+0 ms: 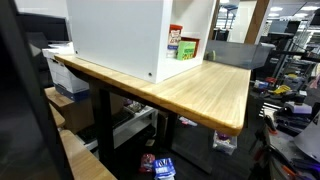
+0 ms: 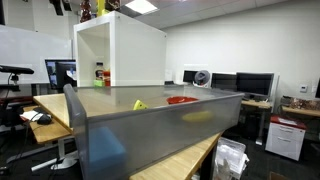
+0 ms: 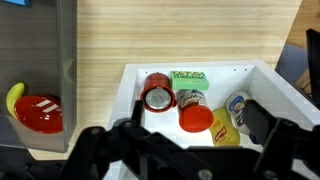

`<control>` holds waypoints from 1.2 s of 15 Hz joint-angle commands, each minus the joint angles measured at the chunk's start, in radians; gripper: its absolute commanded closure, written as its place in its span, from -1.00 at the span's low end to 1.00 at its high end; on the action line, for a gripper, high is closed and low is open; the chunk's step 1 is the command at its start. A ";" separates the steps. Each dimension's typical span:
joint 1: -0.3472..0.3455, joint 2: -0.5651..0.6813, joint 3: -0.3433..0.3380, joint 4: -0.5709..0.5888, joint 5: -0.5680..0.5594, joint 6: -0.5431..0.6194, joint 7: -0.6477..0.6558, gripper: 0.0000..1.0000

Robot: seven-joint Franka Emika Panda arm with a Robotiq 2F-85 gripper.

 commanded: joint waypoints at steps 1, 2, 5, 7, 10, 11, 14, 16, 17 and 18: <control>-0.019 0.002 0.010 0.004 0.008 -0.002 -0.009 -1.00; -0.018 0.002 0.011 0.004 0.008 -0.002 -0.009 -1.00; -0.024 0.002 0.018 -0.007 -0.005 0.019 -0.005 -1.00; -0.017 -0.003 0.040 -0.070 -0.023 0.093 -0.013 -1.00; 0.005 0.002 0.058 -0.137 -0.001 0.177 -0.015 -1.00; 0.012 0.004 0.065 -0.157 0.005 0.205 -0.016 -1.00; 0.029 0.009 0.089 -0.224 0.010 0.293 -0.018 -1.00; 0.045 0.014 0.098 -0.258 0.016 0.331 -0.022 -1.00; 0.053 0.010 0.096 -0.270 0.022 0.330 -0.026 -1.00; 0.062 0.007 0.095 -0.281 0.028 0.334 -0.031 -1.00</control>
